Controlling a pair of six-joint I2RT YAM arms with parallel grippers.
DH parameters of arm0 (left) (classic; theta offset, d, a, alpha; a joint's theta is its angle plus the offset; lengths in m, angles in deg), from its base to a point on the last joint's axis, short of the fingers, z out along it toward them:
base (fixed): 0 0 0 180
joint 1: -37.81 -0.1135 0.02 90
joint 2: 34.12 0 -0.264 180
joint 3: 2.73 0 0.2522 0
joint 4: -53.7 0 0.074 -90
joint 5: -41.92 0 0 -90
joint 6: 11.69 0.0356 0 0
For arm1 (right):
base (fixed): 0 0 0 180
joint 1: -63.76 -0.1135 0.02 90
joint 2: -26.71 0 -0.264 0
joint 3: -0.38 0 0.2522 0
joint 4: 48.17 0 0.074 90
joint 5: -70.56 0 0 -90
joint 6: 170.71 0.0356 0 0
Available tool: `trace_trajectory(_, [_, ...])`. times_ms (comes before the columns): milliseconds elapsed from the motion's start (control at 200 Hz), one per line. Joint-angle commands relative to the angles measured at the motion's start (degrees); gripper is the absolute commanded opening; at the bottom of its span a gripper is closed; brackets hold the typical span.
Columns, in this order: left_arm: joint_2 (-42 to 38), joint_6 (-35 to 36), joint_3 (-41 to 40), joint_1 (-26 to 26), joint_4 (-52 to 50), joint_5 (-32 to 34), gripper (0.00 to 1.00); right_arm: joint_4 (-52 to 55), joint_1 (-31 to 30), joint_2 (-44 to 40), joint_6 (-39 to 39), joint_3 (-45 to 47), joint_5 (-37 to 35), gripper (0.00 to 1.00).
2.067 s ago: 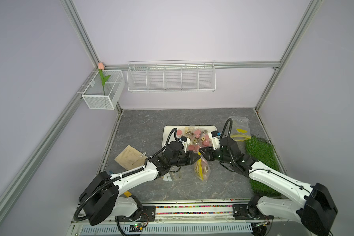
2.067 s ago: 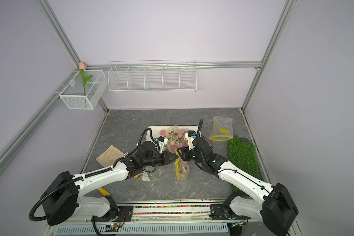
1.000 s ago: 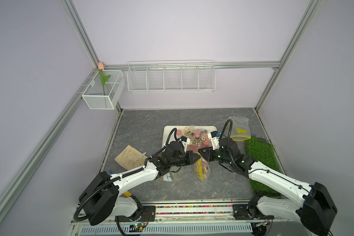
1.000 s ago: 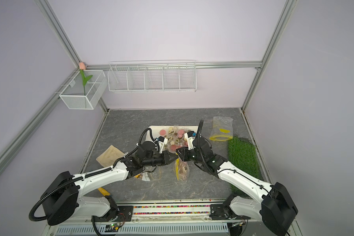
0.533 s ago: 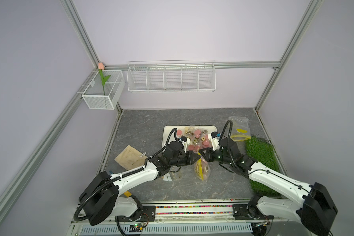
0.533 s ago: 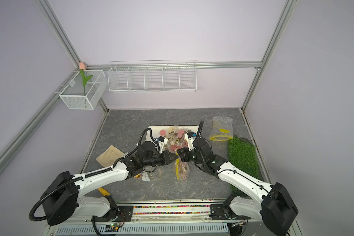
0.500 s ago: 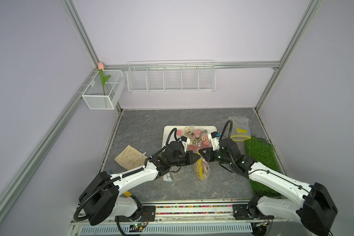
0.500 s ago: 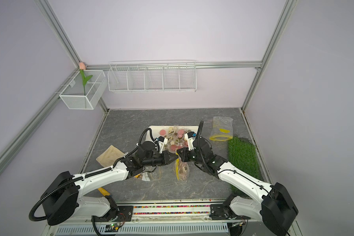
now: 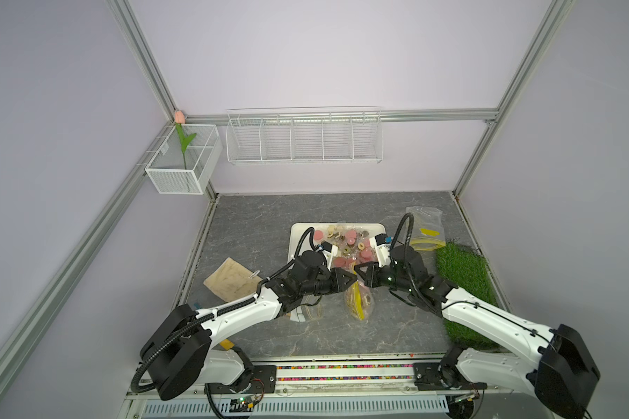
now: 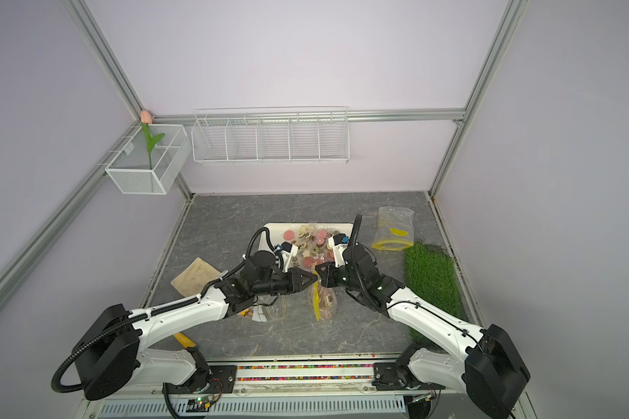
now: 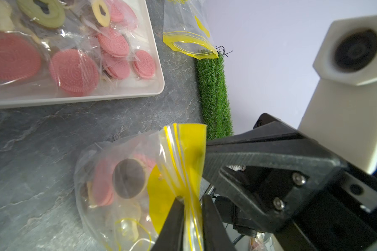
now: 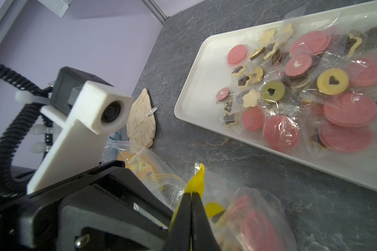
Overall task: Pour cookies out of the ziploc bag
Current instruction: Open the ziploc bag at the center of the board.
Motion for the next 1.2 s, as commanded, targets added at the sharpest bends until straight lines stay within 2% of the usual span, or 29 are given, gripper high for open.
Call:
trace_trajectory(0, [-1.74, 0.13, 0.50, -0.40, -0.32, 0.55, 0.28, -1.25, 0.21, -0.99, -0.30, 0.94, -0.07, 0.07])
trace_trajectory(420, [-6.56, 0.79, -1.62, -4.69, -0.92, 2.61, 0.32, -2.66, 0.11, -1.31, 0.40, 1.59, 0.70, 0.07])
trace_trajectory(775, [-0.61, -0.90, 0.49, -4.74, 1.53, -3.27, 0.27, -2.95, 0.10, -1.28, 0.49, 1.81, 0.67, 0.07])
trace_trajectory(1195, [-0.01, -4.30, -1.09, -4.60, 7.63, -3.13, 0.22, -3.45, 0.12, -1.07, 0.71, 2.08, 0.76, 0.07])
